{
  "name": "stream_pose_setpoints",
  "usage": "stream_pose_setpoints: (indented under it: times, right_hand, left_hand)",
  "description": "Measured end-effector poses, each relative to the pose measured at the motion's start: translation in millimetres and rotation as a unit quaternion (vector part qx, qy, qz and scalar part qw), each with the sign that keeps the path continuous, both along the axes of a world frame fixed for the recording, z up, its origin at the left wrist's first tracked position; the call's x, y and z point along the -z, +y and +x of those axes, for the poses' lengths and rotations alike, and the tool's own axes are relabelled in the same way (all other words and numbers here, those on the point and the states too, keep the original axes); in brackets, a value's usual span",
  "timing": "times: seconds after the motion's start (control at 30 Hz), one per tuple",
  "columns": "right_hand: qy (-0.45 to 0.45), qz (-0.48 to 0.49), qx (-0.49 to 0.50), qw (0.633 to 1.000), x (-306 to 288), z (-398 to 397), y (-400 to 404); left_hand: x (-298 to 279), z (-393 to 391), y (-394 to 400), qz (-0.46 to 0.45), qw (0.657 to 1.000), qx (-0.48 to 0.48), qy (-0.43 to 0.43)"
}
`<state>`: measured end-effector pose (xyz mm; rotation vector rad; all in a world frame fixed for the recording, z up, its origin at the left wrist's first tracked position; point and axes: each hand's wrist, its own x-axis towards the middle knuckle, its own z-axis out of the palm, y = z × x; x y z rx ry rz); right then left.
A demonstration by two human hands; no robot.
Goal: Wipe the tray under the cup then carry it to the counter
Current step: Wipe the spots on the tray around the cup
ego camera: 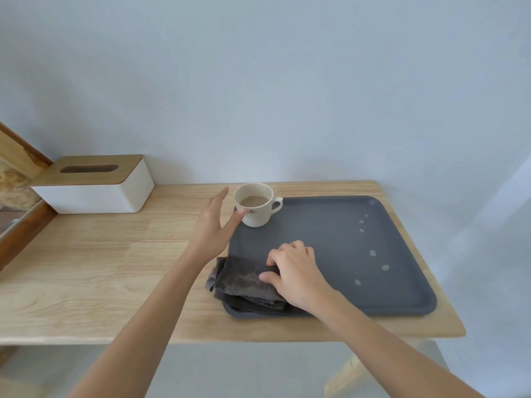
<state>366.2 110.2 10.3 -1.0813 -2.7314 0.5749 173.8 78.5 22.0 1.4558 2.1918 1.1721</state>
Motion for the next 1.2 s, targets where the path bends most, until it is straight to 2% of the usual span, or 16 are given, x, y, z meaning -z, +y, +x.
stream_pose_setpoints:
  times: [0.1, 0.17, 0.27, 0.3, 0.37, 0.43, 0.6, 0.7, 0.8, 0.97, 1.07, 1.2]
  right_hand:
    - [0.000, -0.057, 0.006, 0.998, -7.0, 23.7, 12.5]
    - [-0.028, -0.035, -0.002, 0.999, -7.1, 41.8, 22.8]
    - [-0.017, 0.051, -0.085, 0.995, 3.2, 50.6, 27.2]
    - [-0.010, 0.049, -0.125, 0.991, 7.5, 48.5, 25.1]
    - [-0.060, 0.021, -0.185, 0.981, 18.0, 44.0, 19.6]
    - [-0.097, 0.002, -0.194, 0.976, 26.4, 48.2, 22.1]
    - [-0.102, 0.025, -0.121, 0.987, 30.3, 97.0, 57.5]
    - [-0.112, 0.071, -0.005, 0.991, 35.0, 130.6, 76.8]
    - [-0.123, 0.128, 0.135, 0.975, 40.2, 142.5, 90.8]
    - [-0.114, 0.068, 0.242, 0.961, 37.4, 109.9, 130.9]
    - [-0.082, 0.045, 0.243, 0.966, 39.3, 89.2, 156.0]
    - [-0.101, 0.049, 0.139, 0.984, 41.2, 61.5, 148.6]
  left_hand:
    - [4.8, 22.2, -15.9, 0.035, 0.998, -0.052, 0.004]
    - [15.2, 39.6, -24.0, 0.038, 0.996, -0.083, -0.009]
    - [38.7, 68.1, -27.7, -0.027, 0.993, -0.111, -0.024]
    - [45.3, 76.1, -27.3, -0.054, 0.991, -0.123, -0.014]
    - [53.0, 87.7, -26.7, -0.096, 0.985, -0.141, 0.031]
    - [54.3, 91.0, -26.3, -0.119, 0.980, -0.141, 0.068]
    - [61.4, 89.8, -21.3, -0.229, 0.949, -0.135, 0.170]
    - [67.4, 88.7, -18.7, -0.268, 0.928, -0.138, 0.219]
    - [70.5, 84.7, -18.5, -0.279, 0.919, -0.132, 0.244]
    - [72.0, 84.1, -18.8, -0.280, 0.915, -0.124, 0.264]
    - [70.8, 84.8, -18.2, -0.281, 0.917, -0.120, 0.257]
    - [69.9, 86.3, -17.6, -0.284, 0.914, -0.121, 0.264]
